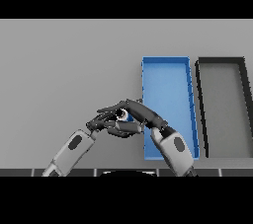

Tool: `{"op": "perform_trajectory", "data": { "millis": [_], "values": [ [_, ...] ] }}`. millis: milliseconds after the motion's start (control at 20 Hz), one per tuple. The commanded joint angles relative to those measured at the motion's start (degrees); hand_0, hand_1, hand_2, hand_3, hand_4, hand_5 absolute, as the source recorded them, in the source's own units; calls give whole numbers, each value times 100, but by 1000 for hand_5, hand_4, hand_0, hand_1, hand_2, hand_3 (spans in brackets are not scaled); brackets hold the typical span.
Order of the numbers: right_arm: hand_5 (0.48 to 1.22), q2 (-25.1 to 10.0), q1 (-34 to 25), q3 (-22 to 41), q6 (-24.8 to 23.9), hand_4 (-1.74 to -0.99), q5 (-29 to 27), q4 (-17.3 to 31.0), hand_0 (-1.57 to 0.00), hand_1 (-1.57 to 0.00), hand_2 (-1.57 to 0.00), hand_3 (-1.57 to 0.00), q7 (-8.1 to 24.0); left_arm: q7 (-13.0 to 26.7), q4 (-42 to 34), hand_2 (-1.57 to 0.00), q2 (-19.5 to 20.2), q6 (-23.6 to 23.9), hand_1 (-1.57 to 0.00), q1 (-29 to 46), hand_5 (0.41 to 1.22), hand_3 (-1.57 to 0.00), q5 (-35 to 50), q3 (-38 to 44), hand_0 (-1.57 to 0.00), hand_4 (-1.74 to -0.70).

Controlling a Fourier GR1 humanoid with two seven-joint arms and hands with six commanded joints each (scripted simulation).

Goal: Pick up the blue pipe and place it into the blue bin.

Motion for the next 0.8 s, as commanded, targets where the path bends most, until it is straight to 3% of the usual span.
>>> {"op": "perform_trajectory", "data": {
  "millis": [0, 150, 350, 500, 600, 750],
  "values": [
    [1220, -8, 17, -34, 5, -1488, -45, -38, -1570, -1570, -1570, -1570, -18, 102, -27, -17, -55, 59, -19, -42, 569, -18, -24, -6, -20, -897],
    [1221, 159, -187, -253, -140, -1491, -502, -88, -1571, -1571, -1571, -1571, 476, 149, 13, -8, -30, 82, -9, 33, 548, -9, -60, -12, -10, -901],
    [1221, 130, -577, -633, -558, -1639, -1408, -468, -1571, -1571, -1571, -1571, 1237, 164, -50, -3, 27, -12, -3, 109, 514, -3, 19, -27, -3, -915],
    [1171, -685, -1330, -761, -1658, -1689, -2442, -458, -1571, -1571, -1571, -1571, 1266, 348, 35, -1, -65, -3, -1, 57, 503, -1, -3, -59, -1, -920],
    [1141, -1116, -2053, -1173, -2140, -1707, -3085, -533, -1571, -1571, -1571, -1571, 1228, 362, -17, 0, -57, -6, 0, 116, 503, 0, -2, -86, 0, -917],
    [1117, -1646, -2939, -1780, -2487, -1724, -3171, -298, -1571, -1571, -1571, -1571, 1234, 156, -59, 0, 4, 30, 0, 166, 502, 0, -83, -99, 0, -908]
  ]
}}
